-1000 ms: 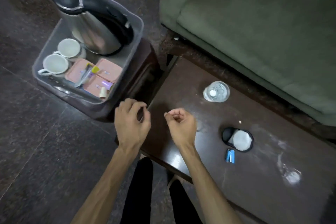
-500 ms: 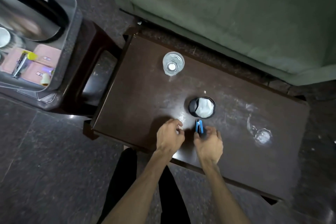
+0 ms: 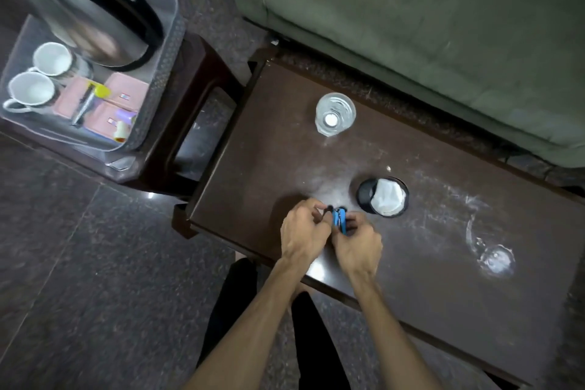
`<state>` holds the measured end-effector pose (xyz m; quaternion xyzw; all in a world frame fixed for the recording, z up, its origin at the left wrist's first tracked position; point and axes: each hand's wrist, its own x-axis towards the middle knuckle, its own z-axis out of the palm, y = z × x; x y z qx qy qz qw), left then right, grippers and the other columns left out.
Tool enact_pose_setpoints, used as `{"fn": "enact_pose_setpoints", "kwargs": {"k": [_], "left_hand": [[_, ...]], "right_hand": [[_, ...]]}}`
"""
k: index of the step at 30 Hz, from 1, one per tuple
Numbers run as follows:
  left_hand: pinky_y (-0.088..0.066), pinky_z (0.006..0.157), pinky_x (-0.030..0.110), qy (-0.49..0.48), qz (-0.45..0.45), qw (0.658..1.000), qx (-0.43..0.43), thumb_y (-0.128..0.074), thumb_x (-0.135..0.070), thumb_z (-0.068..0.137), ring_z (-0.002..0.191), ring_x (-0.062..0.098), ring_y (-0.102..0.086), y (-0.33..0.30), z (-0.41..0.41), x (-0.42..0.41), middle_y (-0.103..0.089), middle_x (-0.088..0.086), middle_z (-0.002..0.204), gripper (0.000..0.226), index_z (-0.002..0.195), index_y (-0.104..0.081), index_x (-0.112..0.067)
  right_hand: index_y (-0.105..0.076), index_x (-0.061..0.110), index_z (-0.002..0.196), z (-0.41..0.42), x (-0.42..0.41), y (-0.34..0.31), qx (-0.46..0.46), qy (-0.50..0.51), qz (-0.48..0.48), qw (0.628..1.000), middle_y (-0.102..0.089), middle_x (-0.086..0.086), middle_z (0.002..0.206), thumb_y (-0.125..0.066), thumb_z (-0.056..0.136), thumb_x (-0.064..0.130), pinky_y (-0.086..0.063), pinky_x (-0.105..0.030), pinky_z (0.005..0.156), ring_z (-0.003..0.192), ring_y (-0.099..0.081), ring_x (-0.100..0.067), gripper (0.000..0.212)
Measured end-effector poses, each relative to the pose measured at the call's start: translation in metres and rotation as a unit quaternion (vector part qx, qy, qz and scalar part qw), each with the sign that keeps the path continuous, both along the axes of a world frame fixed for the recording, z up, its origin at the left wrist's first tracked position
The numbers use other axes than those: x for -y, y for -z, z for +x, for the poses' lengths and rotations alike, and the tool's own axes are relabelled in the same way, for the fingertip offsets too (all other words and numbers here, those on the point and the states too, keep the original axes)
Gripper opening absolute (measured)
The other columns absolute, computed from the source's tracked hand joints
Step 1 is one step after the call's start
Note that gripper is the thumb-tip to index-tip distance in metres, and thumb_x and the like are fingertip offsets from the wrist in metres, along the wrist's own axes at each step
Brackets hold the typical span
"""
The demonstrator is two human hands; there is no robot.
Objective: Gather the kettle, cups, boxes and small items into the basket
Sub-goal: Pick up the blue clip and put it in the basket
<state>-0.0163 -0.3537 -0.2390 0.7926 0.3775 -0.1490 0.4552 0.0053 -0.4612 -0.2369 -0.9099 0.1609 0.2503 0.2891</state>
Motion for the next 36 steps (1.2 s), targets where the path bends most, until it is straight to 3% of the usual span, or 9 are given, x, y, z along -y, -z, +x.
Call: {"fn": "enact_pose_setpoints", "kwargs": {"k": [3, 5, 11, 18, 22, 27, 29, 32, 36], "left_hand": [[-0.055, 0.084, 0.033, -0.091, -0.005, 0.995, 0.031, -0.075, -0.038, 0.084, 0.088, 0.012, -0.068, -0.014, -0.003, -0.031, -0.070, -0.009, 0.091, 0.015, 0.096, -0.069, -0.031], [-0.057, 0.083, 0.034, -0.165, -0.005, 0.984, 0.062, -0.077, -0.034, 0.081, 0.084, 0.010, -0.068, -0.024, -0.005, -0.065, -0.071, -0.007, 0.090, 0.014, 0.092, -0.069, -0.031], [-0.054, 0.072, 0.020, -0.287, 0.029, 0.947, 0.138, -0.081, -0.014, 0.077, 0.071, 0.002, -0.064, -0.061, -0.008, -0.187, -0.072, -0.006, 0.086, 0.025, 0.096, -0.073, -0.028], [-0.056, 0.078, 0.031, -0.334, 0.085, 0.922, 0.174, -0.076, -0.016, 0.081, 0.081, 0.017, -0.069, -0.099, -0.011, -0.308, -0.075, -0.001, 0.095, 0.024, 0.104, -0.075, -0.021], [-0.058, 0.082, 0.035, -0.338, 0.104, 0.922, 0.156, -0.073, -0.022, 0.083, 0.081, 0.014, -0.068, -0.100, -0.016, -0.360, -0.076, 0.000, 0.097, 0.023, 0.105, -0.077, -0.020], [-0.056, 0.089, 0.035, -0.299, 0.108, 0.946, 0.067, -0.071, -0.023, 0.083, 0.090, 0.019, -0.071, -0.082, -0.023, -0.402, -0.077, -0.002, 0.097, 0.028, 0.109, -0.078, -0.020], [-0.052, 0.085, 0.028, -0.261, 0.111, 0.958, 0.041, -0.072, -0.022, 0.084, 0.092, 0.018, -0.071, -0.075, -0.026, -0.407, -0.077, -0.001, 0.101, 0.027, 0.109, -0.078, -0.020], [-0.045, 0.082, 0.021, -0.231, 0.113, 0.965, 0.045, -0.073, -0.018, 0.085, 0.089, 0.010, -0.067, -0.071, -0.029, -0.405, -0.078, 0.001, 0.107, 0.028, 0.112, -0.078, -0.017], [-0.048, 0.086, 0.024, -0.231, 0.111, 0.964, 0.073, -0.072, -0.020, 0.083, 0.093, 0.015, -0.069, -0.074, -0.027, -0.387, -0.077, 0.000, 0.110, 0.030, 0.112, -0.076, -0.017]], "right_hand": [[-0.068, 0.032, 0.087, -0.001, -0.053, -0.017, 0.017, 0.010, 0.077, 0.997, -0.072, 0.010, 0.073, -0.080, 0.080, 0.025, -0.044, -0.007, 0.060, 0.066, -0.067, 0.001, 0.016], [-0.064, 0.037, 0.083, 0.001, -0.096, -0.027, 0.031, 0.003, 0.124, 0.992, -0.070, 0.015, 0.069, -0.079, 0.079, 0.023, -0.042, -0.003, 0.056, 0.066, -0.065, 0.009, 0.021], [-0.073, 0.031, 0.100, 0.010, -0.221, -0.050, 0.071, -0.090, 0.215, 0.970, -0.074, 0.013, 0.083, -0.084, 0.074, 0.026, -0.057, -0.020, 0.067, 0.076, -0.070, -0.003, 0.028], [-0.075, 0.023, 0.103, 0.016, -0.351, -0.077, 0.124, -0.149, 0.279, 0.940, -0.074, 0.005, 0.088, -0.082, 0.074, 0.019, -0.061, -0.037, 0.073, 0.076, -0.069, -0.011, 0.030], [-0.074, 0.024, 0.109, 0.015, -0.404, -0.081, 0.105, -0.196, 0.243, 0.944, -0.075, 0.003, 0.089, -0.080, 0.080, 0.027, -0.058, -0.040, 0.075, 0.080, -0.071, -0.019, 0.030], [-0.067, 0.021, 0.120, 0.007, -0.438, -0.074, 0.099, -0.256, 0.188, 0.943, -0.078, -0.004, 0.105, -0.071, 0.088, 0.026, -0.053, -0.042, 0.082, 0.100, -0.071, -0.032, 0.033], [-0.066, 0.018, 0.120, 0.003, -0.439, -0.070, 0.111, -0.263, 0.179, 0.941, -0.077, -0.006, 0.106, -0.068, 0.091, 0.027, -0.050, -0.043, 0.082, 0.101, -0.070, -0.034, 0.030], [-0.065, 0.016, 0.123, -0.004, -0.430, -0.066, 0.114, -0.273, 0.177, 0.939, -0.074, -0.008, 0.110, -0.070, 0.091, 0.025, -0.051, -0.044, 0.085, 0.101, -0.069, -0.035, 0.034], [-0.072, 0.014, 0.111, -0.007, -0.401, -0.068, 0.159, -0.231, 0.221, 0.934, -0.074, -0.003, 0.103, -0.079, 0.086, 0.020, -0.056, -0.042, 0.081, 0.092, -0.070, -0.028, 0.026]]}}
